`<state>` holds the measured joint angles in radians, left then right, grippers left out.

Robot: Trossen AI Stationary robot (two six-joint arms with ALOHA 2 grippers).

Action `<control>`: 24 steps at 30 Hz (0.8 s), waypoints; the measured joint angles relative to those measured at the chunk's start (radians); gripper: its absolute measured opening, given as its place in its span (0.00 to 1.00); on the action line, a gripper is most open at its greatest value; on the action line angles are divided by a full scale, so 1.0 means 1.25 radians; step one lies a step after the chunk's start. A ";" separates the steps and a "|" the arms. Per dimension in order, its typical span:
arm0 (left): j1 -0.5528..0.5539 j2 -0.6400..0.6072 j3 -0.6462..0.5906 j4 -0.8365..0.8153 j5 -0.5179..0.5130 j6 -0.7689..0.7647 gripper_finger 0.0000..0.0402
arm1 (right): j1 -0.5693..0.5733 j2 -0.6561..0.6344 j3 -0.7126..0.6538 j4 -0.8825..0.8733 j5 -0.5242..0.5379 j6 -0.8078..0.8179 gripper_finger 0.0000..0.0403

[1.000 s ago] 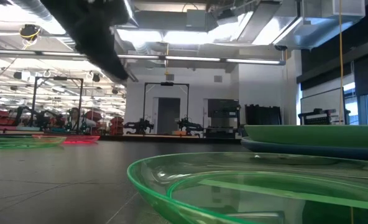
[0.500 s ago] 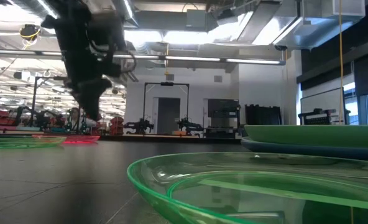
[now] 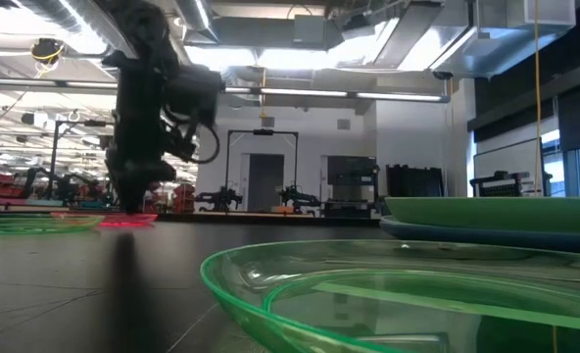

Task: Stack plastic plates
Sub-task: Stack the left red transparent plate on top of the orange plate

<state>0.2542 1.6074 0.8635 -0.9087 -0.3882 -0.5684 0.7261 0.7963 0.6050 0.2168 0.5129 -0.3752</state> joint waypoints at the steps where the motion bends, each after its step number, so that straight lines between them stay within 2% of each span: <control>1: 0.005 0.007 0.000 -0.003 -0.011 0.001 0.22 | 0.000 0.000 0.000 -0.002 0.000 0.000 0.33; 5: 0.025 0.026 0.000 -0.009 -0.047 0.006 0.22 | 0.000 0.000 0.000 -0.002 0.000 0.000 0.33; 24: 0.073 0.030 -0.041 0.010 -0.052 0.073 0.20 | 0.000 0.000 0.000 -0.002 0.000 0.000 0.33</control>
<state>0.3450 1.6451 0.8127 -0.8958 -0.4537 -0.4773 0.7258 0.7963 0.6048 0.2146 0.5129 -0.3756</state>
